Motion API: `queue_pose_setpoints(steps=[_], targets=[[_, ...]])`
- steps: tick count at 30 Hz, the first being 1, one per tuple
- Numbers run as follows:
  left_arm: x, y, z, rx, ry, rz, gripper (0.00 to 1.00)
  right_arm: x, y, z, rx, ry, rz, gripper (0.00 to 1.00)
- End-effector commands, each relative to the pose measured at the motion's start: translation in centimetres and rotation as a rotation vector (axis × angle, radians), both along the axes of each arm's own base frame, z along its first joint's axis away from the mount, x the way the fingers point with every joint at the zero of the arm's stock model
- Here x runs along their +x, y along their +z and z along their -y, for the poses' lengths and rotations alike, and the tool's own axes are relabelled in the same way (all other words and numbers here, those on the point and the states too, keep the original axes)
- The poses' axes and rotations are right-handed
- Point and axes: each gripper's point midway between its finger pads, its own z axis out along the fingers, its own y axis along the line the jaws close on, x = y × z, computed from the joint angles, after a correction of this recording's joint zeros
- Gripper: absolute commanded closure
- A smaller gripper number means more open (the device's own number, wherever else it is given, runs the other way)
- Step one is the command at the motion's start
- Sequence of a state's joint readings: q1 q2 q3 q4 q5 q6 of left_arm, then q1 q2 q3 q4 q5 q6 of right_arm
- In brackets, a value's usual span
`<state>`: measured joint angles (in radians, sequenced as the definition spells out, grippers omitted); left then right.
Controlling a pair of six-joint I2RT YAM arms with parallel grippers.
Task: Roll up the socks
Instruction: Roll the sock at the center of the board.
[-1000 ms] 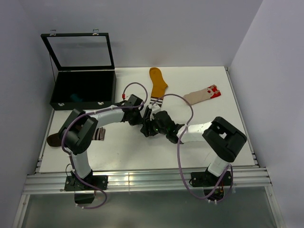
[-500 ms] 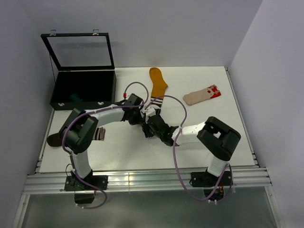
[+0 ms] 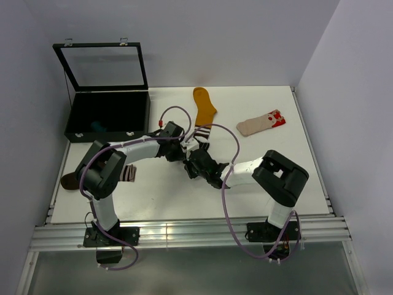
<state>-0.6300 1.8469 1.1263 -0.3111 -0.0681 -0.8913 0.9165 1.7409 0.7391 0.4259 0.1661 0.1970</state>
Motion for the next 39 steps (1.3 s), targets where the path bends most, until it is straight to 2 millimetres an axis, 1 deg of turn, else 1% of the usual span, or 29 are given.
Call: queue_pose_setpoints(steps=[1, 3, 4, 6, 7, 8, 9, 11, 13, 14, 15, 16, 17, 18, 20, 21, 26, 29, 30, 34, 35, 36, 39], targets=[[0.6, 1.2, -0.9, -0.013, 0.014, 0.056, 0.86, -0.3, 1.7, -1.5, 0.128, 0.034, -0.057, 1.0], [0.6, 1.6, -1.4, -0.016, 0.026, 0.075, 0.79, -0.3, 1.9, -1.4, 0.167, 0.031, -0.097, 1.0], [0.9, 2.5, -1.6, -0.027, 0.04, 0.105, 0.74, -0.5, 2.2, -1.6, 0.213, 0.047, -0.144, 1.0], [0.8, 2.7, -2.1, -0.029, 0.054, 0.117, 0.71, -0.6, 2.5, -1.7, 0.257, 0.053, -0.187, 1.0], [0.9, 3.4, -2.3, -0.039, 0.066, 0.134, 0.67, -1.0, 2.7, -2.1, 0.295, 0.072, -0.228, 1.0], [0.8, 3.3, -2.7, -0.039, 0.078, 0.139, 0.66, -0.8, 2.5, -1.7, 0.313, 0.061, -0.246, 1.0], [0.9, 4.0, -3.0, -0.054, 0.095, 0.154, 0.63, -0.6, 2.7, -1.8, 0.338, 0.062, -0.256, 1.0], [0.6, 3.8, -3.7, -0.056, 0.117, 0.156, 0.61, -0.8, 2.7, -1.8, 0.392, 0.071, -0.317, 1.0], [0.5, 4.4, -4.1, -0.074, 0.133, 0.174, 0.58, -0.8, 2.6, -1.9, 0.431, 0.071, -0.36, 1.0], [0.0, 4.1, -4.3, -0.075, 0.131, 0.166, 0.57, -1.0, 2.7, -2.2, 0.451, 0.092, -0.385, 1.0], [0.0, 4.3, -4.2, -0.089, 0.128, 0.177, 0.57, -0.6, 2.9, -2.1, 0.471, 0.086, -0.394, 1.0], [-0.2, 4.7, -4.2, -0.101, 0.123, 0.187, 0.55, -0.7, 2.7, -2.1, 0.495, 0.074, -0.428, 1.0], [-0.6, 4.4, -4.4, -0.101, 0.12, 0.18, 0.55, -0.6, 2.7, -2.0, 0.515, 0.074, -0.446, 1.0], [-0.8, 4.4, -4.1, -0.118, 0.109, 0.179, 0.54, -0.3, 2.7, -1.9, 0.542, 0.077, -0.462, 1.0], [-1.4, 4.0, -4.2, -0.128, 0.098, 0.169, 0.53, -0.2, 2.6, -1.7, 0.575, 0.058, -0.506, 1.0], [-1.7, 4.0, -3.8, -0.147, 0.086, 0.162, 0.53, -0.1, 2.5, -1.6, 0.582, 0.056, -0.518, 1.0], [-2.2, 3.4, -3.6, -0.168, 0.076, 0.146, 0.53, 0.3, 0.6, -0.6, 0.599, -0.019, -0.602, 1.0], [-2.2, 3.4, -3.4, -0.17, 0.067, 0.143, 0.54, 0.7, -0.3, 0.2, 0.625, -0.067, -0.646, 1.0], [-2.2, 3.4, -3.4, -0.168, 0.062, 0.143, 0.55, 0.7, -0.9, 0.3, 0.627, -0.079, -0.662, 1.0], [-2.1, 2.8, -3.1, -0.16, 0.045, 0.125, 0.56, 0.9, -1.6, 0.6, 0.672, -0.109, -0.73, 1.0], [-2.2, 2.7, -2.9, -0.167, 0.035, 0.114, 0.57, 1.0, -1.5, 0.7, 0.685, -0.107, -0.738, 1.0], [-2.4, 2.2, -2.8, -0.16, 0.029, 0.102, 0.57, 1.2, -1.8, 0.8, 0.687, -0.117, -0.747, 1.0], [-2.4, 1.8, -2.6, -0.161, 0.016, 0.087, 0.58, 1.4, -2.0, 0.9, 0.682, -0.123, -0.757, 1.0]])
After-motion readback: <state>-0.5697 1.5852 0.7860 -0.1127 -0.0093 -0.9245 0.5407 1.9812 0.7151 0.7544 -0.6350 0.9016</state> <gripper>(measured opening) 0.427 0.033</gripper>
